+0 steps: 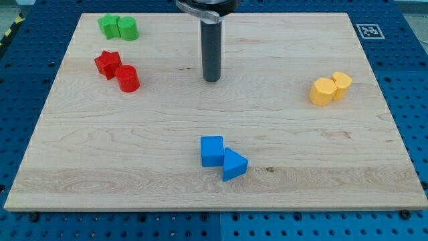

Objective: Point your arm at center right

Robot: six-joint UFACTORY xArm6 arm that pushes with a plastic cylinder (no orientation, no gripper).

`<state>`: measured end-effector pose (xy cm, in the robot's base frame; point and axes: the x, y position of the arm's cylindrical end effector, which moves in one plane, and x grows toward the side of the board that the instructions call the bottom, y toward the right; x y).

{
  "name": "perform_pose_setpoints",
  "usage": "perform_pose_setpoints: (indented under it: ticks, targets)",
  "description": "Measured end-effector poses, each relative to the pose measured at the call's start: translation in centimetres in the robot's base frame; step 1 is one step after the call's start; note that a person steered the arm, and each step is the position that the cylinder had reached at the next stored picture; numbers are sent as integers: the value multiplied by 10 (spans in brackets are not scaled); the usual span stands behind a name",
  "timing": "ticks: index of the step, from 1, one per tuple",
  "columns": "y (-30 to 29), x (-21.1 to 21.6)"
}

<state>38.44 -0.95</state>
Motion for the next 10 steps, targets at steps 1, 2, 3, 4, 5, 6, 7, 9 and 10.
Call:
perform_pose_setpoints:
  ticks: [1, 2, 3, 4, 5, 6, 7, 9, 10]
  targets:
    - [0, 0]
    - [1, 0]
    - [1, 0]
    - [20, 0]
    - [59, 3]
    - [77, 22]
    - [97, 50]
    - [192, 98]
    - [255, 96]
